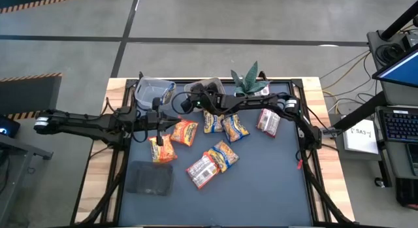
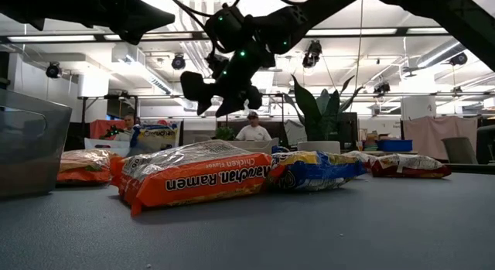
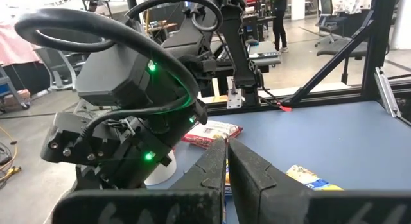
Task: Sort Maruchan noodles
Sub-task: Adjust the orange noodle pack
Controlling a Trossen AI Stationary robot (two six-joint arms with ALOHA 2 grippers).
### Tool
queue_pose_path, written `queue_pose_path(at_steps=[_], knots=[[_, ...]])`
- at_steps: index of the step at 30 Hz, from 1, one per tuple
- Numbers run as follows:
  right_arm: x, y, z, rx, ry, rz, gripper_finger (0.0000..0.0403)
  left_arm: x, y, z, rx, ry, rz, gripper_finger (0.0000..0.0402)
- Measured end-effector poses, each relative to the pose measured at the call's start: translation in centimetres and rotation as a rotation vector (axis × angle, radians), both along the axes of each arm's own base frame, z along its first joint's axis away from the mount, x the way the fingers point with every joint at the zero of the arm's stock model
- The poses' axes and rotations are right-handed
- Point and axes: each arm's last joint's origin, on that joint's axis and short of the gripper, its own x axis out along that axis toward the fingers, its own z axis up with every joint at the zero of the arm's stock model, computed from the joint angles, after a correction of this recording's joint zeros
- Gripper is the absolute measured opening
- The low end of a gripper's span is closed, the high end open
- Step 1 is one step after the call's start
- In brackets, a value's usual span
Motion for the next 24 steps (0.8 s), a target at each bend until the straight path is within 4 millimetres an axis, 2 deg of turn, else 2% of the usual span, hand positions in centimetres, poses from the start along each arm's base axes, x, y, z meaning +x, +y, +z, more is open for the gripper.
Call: queue_pose_path(at_steps=[5, 10, 16, 19, 24], knots=[[-0.6, 0.1, 0.9, 0.0, 0.027, 0.004, 0.021, 0.0, 0.0, 0.0, -0.007, -0.001, 0.0, 0.0], [-1.9, 0.7, 2.6, 0.007, 0.116, 0.025, 0.0161, 0.0, 0.0, -0.1, -0.008, 0.009, 0.0, 0.0], [-4.1, 4.3, 5.7, -0.055, 0.262, 0.163, 0.0092, 0.1, 0.0, -0.4, -0.026, 0.034, 0.001, 0.0], [-5.5, 6.3, 5.7, -0.069, 0.309, 0.238, 0.0067, 0.2, 0.0, -0.6, -0.035, 0.048, 0.003, 0.0], [-8.8, 8.8, 4.7, 0.026, 0.321, 0.406, 0.0042, 0.6, 0.0, -1.0, -0.045, 0.078, 0.004, 0.0]])
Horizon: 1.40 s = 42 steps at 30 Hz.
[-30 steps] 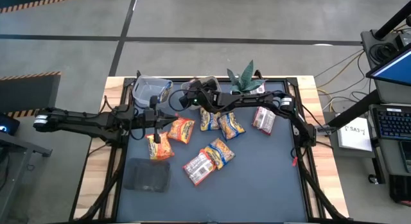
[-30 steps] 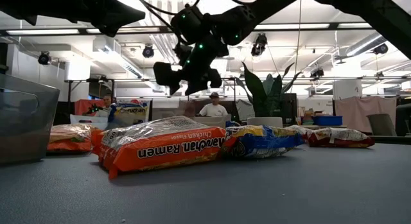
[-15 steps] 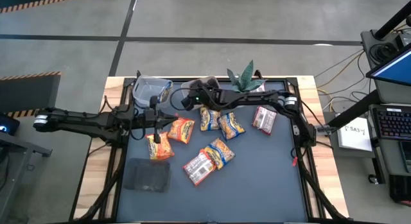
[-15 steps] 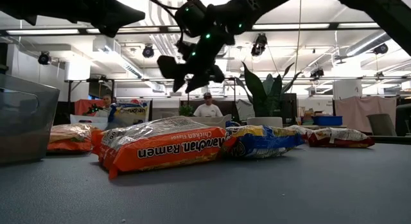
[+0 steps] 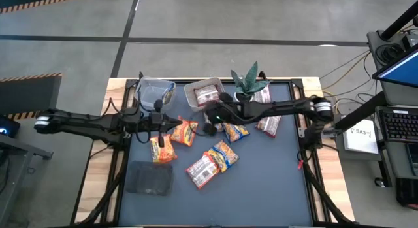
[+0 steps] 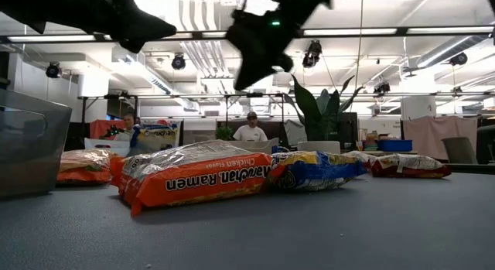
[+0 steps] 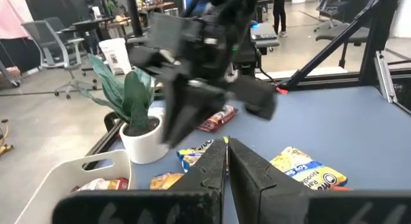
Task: Sort Maruchan noodles
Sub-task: Adjust the orange noodle pack
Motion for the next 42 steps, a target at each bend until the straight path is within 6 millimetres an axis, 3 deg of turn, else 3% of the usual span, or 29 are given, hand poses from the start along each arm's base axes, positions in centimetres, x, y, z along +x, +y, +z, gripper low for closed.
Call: queue_pose_path(at_steps=[6, 11, 22, 30, 35, 42], knots=[[-3.7, 2.1, -2.0, 0.026, -0.028, 0.111, 0.0033, 0.8, 0.0, -0.9, -0.006, 0.056, 0.002, 0.0], [-7.0, 2.5, -2.7, -0.01, -0.096, 0.179, 0.0033, 1.4, 0.0, -1.6, -0.119, 0.08, 0.028, 0.0], [-12.9, 2.5, -0.3, -0.236, -0.345, 0.323, 0.0034, 2.6, 0.0, -1.2, -0.454, 0.068, 0.101, 0.0], [-14.6, 2.7, 0.8, -0.386, -0.516, 0.462, 0.0034, 6.3, -0.1, 0.0, -0.586, 0.093, 0.122, 0.0], [-15.7, 2.8, 1.7, -0.387, -0.54, 0.5, 0.0034, 8.6, -0.5, 0.5, -0.635, 0.292, 0.118, 0.0], [-17.0, 2.9, 1.9, -0.377, -0.532, 0.516, 0.0034, 8.9, -1.6, 0.7, -0.583, 0.78, 0.237, 0.0]])
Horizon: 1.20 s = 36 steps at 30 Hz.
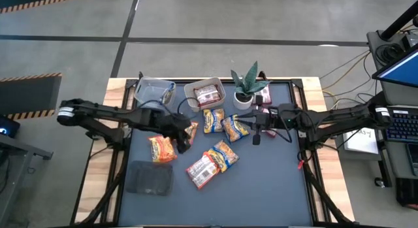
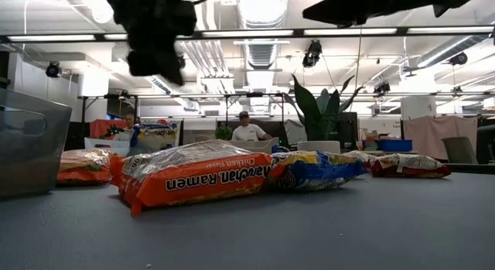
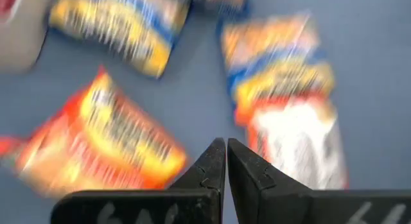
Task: Sort Maruchan noodles
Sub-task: Adjust the orange noodle pack
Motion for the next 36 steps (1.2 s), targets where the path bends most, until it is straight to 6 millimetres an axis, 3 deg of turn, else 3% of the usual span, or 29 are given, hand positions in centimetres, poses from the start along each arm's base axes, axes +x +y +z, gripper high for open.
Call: queue_pose_path(at_steps=[8, 14, 22, 27, 36], knots=[[-1.0, 0.0, 0.0, 0.011, -0.02, -0.001, 0.0034, -2.2, -1.5, 1.0, 0.108, 0.374, -0.257, 0.0], [-1.0, 0.0, -0.2, 0.01, -0.014, -0.005, 0.0034, -3.5, -1.5, 0.3, 0.089, 0.416, -0.286, 0.002], [-1.0, 0.0, -0.2, 0.01, -0.014, -0.008, 0.0034, -4.6, -1.2, -2.8, 0.149, 0.51, -0.247, 0.012], [-1.0, 0.0, -0.3, 0.01, -0.009, -0.008, 0.0034, -4.7, -0.9, -3.7, 0.218, 0.514, -0.255, 0.0169], [-1.0, 0.0, -0.4, 0.006, -0.006, -0.008, 0.0034, -4.8, 0.1, -5.4, 0.231, 0.497, -0.275, 0.0178]])
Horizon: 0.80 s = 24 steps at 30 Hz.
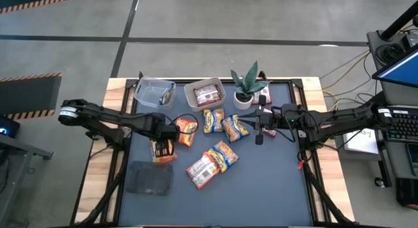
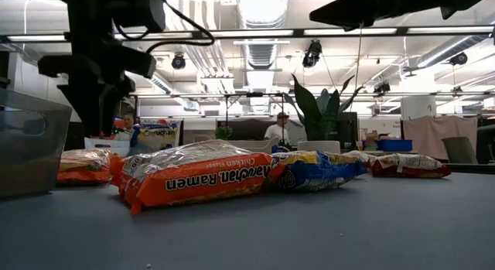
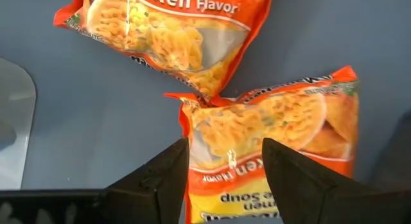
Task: Sort Maruchan noodles
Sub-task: Adjust the orange noodle pack
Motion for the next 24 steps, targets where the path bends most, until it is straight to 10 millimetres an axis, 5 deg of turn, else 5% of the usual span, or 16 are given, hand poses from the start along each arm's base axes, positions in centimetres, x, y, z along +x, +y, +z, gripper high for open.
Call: queue_pose_path(at_steps=[24], knots=[[0.0, 0.0, 0.0, -0.002, 0.001, 0.0, 0.0034, 0.0, 2.6, -2.2, -0.115, -0.04, 0.096, 0.0136]])
